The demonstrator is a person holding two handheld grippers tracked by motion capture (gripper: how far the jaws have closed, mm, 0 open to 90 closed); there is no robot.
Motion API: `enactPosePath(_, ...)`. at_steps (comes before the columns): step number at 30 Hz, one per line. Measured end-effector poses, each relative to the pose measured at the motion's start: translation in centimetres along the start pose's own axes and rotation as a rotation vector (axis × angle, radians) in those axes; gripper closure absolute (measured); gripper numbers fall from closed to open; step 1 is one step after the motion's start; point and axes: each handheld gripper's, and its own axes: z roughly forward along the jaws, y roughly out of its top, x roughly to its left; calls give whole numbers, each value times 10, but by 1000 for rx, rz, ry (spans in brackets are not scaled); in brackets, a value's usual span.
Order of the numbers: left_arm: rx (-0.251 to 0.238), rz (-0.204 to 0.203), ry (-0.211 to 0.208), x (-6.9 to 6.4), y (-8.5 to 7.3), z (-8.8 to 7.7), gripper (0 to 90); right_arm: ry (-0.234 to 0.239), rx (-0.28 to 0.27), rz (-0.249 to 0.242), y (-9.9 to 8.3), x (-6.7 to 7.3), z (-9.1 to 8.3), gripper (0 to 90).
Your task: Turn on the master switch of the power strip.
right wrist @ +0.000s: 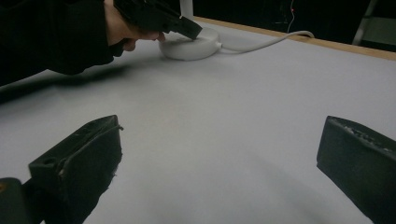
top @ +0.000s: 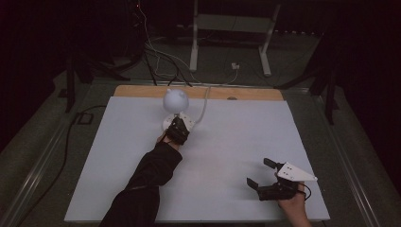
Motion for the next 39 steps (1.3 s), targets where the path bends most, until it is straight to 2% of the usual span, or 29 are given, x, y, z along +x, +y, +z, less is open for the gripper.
enactPosePath(8, 12, 7, -7, 1, 1, 0, 900, 1, 3, -1, 0, 0, 0, 0)
enactPosePath(20, 62, 63, 1, -1, 7, 1, 900, 3, 2, -3, 0, 1, 0, 0)
enactPosePath(39, 115, 112, -39, 3, 13, 4, 900, 2, 0, -4, 1, 1, 0, 0)
